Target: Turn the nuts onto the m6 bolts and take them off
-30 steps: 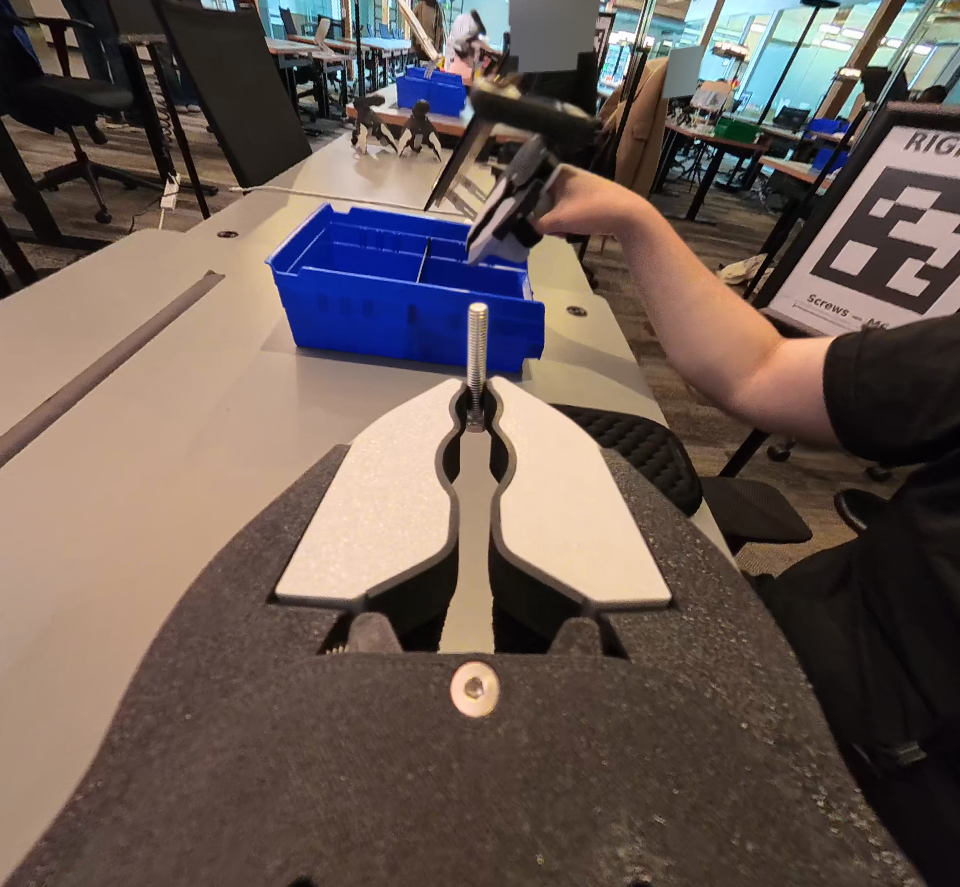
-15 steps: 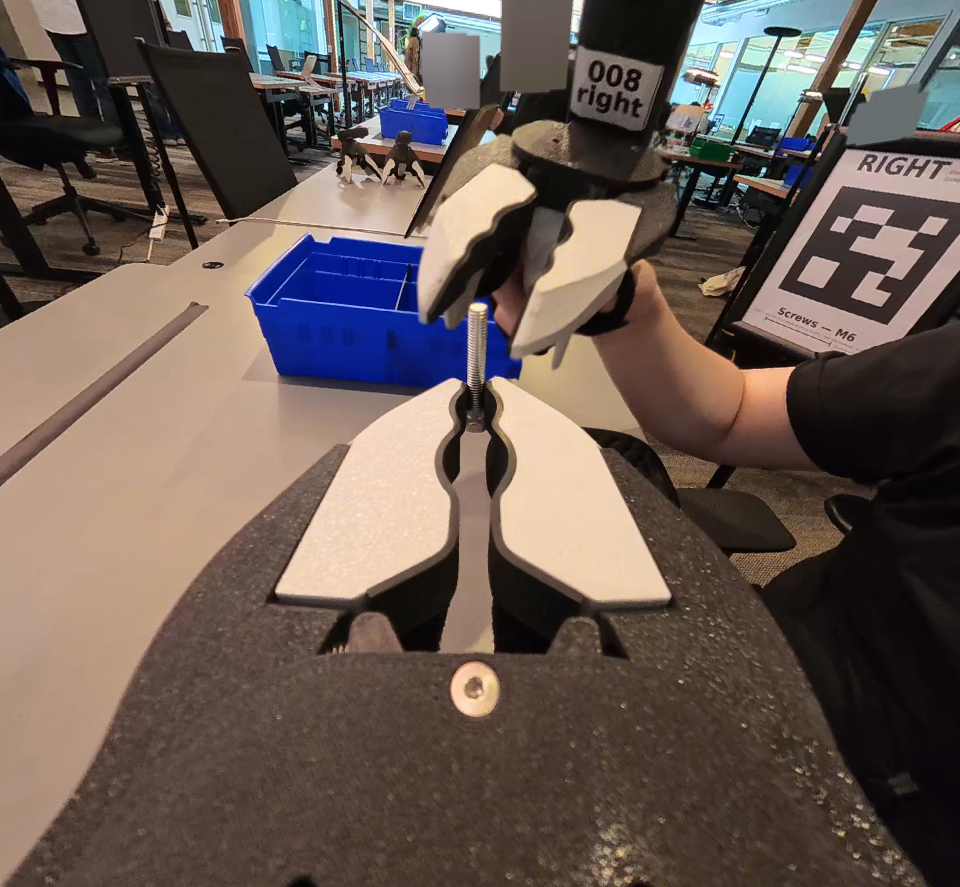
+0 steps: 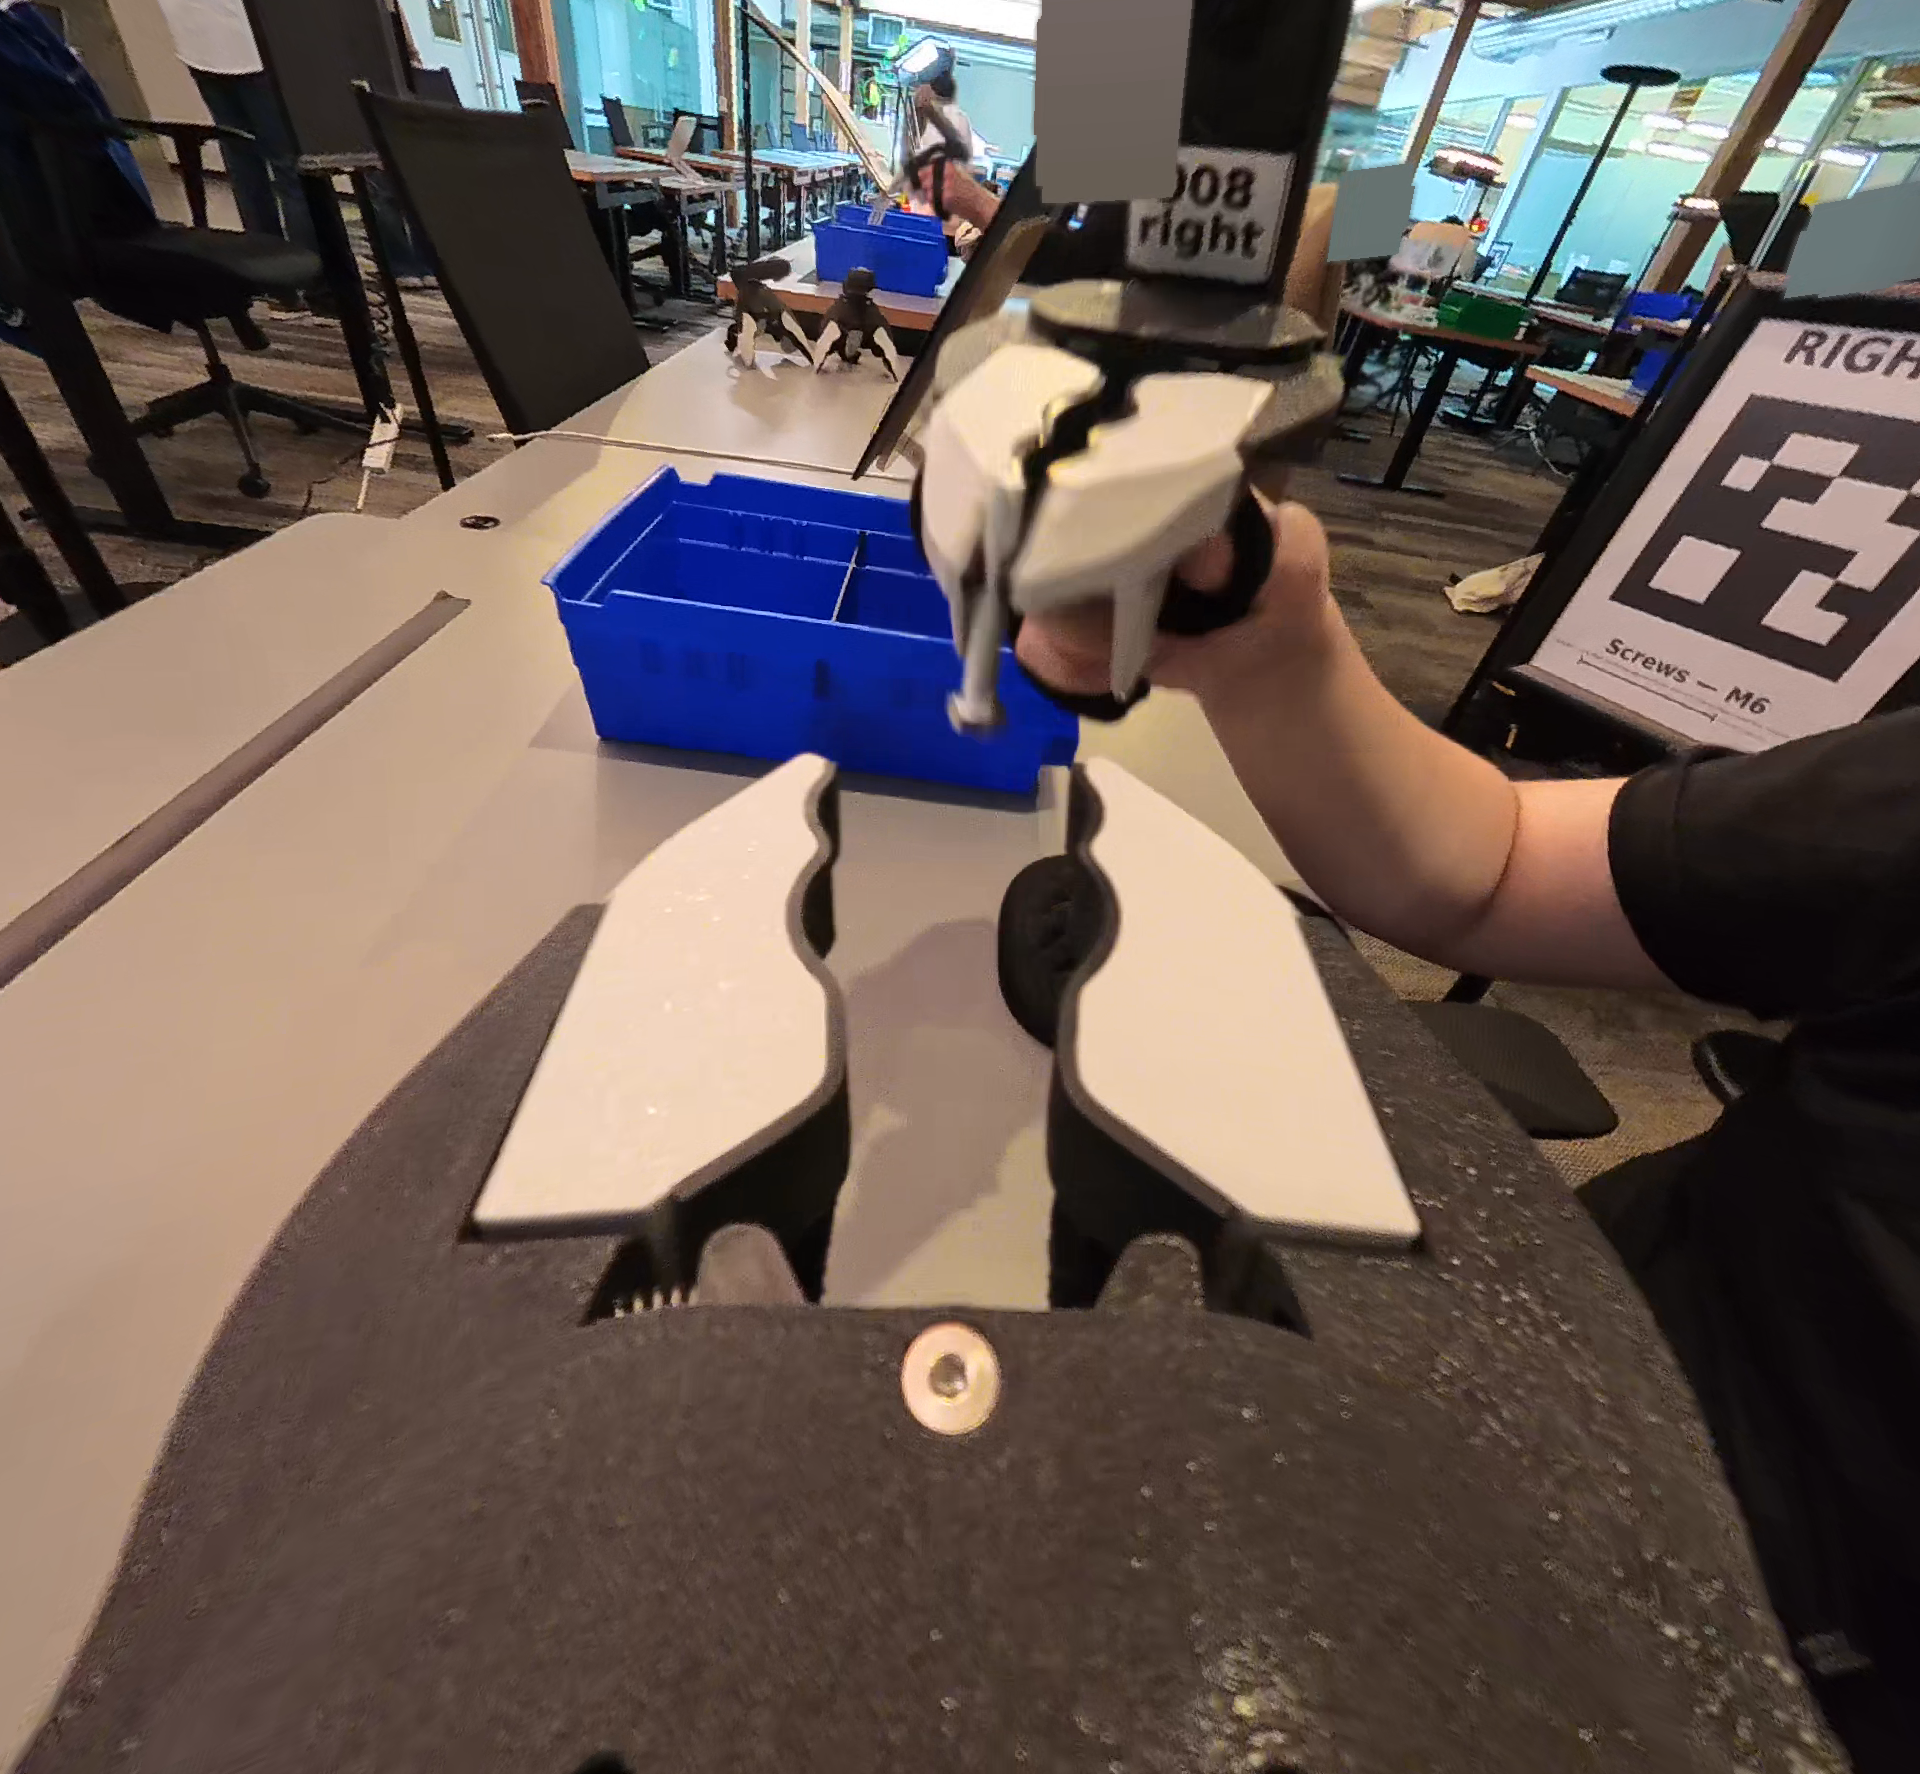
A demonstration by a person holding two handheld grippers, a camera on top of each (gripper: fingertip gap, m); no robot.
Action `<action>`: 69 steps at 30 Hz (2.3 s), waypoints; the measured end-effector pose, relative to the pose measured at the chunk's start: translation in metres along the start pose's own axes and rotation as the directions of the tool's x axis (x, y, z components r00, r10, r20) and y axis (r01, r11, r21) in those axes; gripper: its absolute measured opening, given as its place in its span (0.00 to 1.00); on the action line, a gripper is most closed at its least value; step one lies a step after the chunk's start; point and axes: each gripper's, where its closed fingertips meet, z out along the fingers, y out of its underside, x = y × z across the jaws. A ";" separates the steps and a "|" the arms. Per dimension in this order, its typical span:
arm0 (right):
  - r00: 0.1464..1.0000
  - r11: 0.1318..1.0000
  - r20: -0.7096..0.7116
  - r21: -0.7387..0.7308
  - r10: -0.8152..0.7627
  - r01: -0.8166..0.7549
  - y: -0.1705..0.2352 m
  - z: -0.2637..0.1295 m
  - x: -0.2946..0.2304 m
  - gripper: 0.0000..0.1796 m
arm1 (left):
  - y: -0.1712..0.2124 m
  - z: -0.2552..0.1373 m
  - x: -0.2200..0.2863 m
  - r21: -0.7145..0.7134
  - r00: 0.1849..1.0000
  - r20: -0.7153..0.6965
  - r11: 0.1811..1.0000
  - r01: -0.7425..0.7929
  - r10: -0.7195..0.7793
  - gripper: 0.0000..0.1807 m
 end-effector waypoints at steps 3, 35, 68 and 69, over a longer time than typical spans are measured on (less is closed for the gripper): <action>0.957 0.990 -0.289 -0.139 -0.035 -0.006 -0.005 -0.057 0.062 0.03 | -0.009 -0.005 0.001 0.021 1.000 0.007 1.000 0.014 -0.014 0.25; 0.562 0.769 -0.827 -0.349 0.016 -0.535 0.065 -0.189 0.253 0.12 | -0.020 -0.024 -0.011 -0.012 0.995 0.095 0.999 -0.034 0.035 0.22; 0.916 0.971 -0.398 -0.193 0.054 -0.142 -0.015 -0.004 0.108 0.19 | 0.123 -0.451 -0.159 -0.204 0.180 0.978 0.605 0.770 0.101 0.16; 0.915 0.969 -0.400 -0.204 0.047 -0.139 -0.014 -0.005 0.108 0.19 | 0.139 -0.462 -0.164 -0.181 0.154 0.983 0.569 0.802 0.095 0.16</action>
